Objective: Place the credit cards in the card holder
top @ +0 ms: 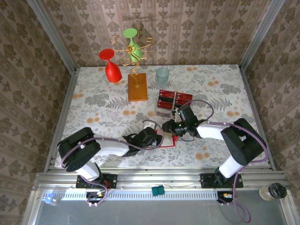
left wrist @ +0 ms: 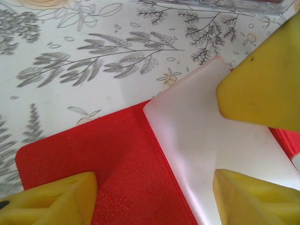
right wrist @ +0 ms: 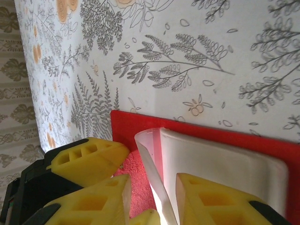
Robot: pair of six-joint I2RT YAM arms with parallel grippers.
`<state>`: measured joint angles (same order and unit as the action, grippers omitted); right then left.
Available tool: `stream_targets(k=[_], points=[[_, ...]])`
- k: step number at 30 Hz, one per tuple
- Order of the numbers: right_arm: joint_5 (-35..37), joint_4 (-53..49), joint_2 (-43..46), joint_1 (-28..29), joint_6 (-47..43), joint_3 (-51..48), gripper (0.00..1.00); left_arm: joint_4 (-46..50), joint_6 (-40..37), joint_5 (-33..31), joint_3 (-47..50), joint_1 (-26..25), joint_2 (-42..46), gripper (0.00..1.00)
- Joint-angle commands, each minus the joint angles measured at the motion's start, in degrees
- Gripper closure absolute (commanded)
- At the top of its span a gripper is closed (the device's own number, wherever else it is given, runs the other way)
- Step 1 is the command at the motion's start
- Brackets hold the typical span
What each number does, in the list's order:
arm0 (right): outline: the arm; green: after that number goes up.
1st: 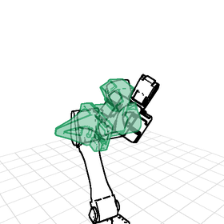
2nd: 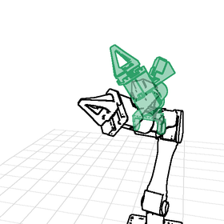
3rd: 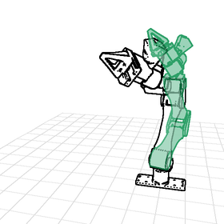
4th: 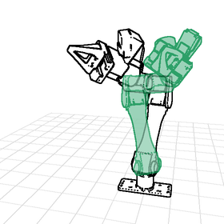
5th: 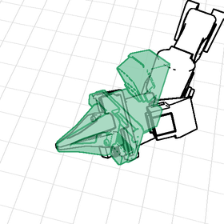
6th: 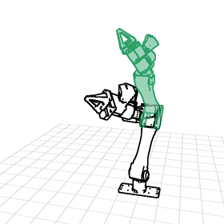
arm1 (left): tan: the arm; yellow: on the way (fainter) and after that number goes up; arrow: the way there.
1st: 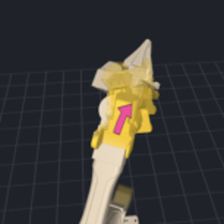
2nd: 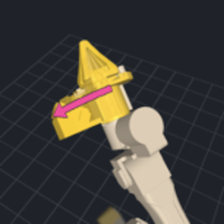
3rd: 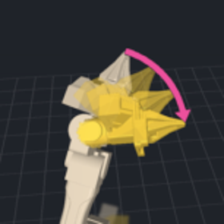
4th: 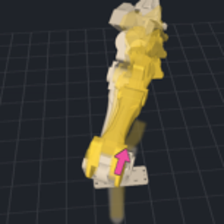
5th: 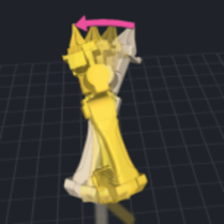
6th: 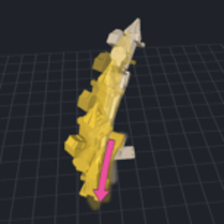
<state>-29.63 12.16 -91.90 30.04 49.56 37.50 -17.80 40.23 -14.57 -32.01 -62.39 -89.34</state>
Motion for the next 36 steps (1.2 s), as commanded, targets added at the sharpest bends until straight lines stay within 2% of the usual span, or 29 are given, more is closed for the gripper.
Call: stream_targets(k=[1, 3, 8, 15, 26, 36], points=[[-2.6, 1.4, 0.4, 1.2, 1.8, 1.1, 0.67, 3.3, -0.6, -2.2, 1.3, 0.3, 5.0, 0.31], [-2.5, 1.0, 1.3, 1.9, 2.1, 1.3, 0.64, 4.1, -0.3, -3.0, 2.1, 0.9, 7.7, 0.28], [-0.5, -2.1, 3.4, 4.2, 2.1, 2.8, 0.41, 8.8, 0.8, -4.0, 3.2, 3.6, 13.8, 0.25], [1.5, -2.9, 3.0, 6.9, 3.7, 5.4, 0.27, 11.6, 0.4, -4.4, 6.3, 7.0, 21.9, 0.24], [4.2, 2.2, -5.6, 11.1, 7.6, 8.6, 0.24, 15.6, 1.0, -3.8, 10.5, 11.0, 32.4, 0.24], [5.4, 5.2, -9.1, 12.1, 9.2, 7.9, 0.25, 16.0, 1.7, -2.8, 11.2, 11.9, 32.5, 0.24]])
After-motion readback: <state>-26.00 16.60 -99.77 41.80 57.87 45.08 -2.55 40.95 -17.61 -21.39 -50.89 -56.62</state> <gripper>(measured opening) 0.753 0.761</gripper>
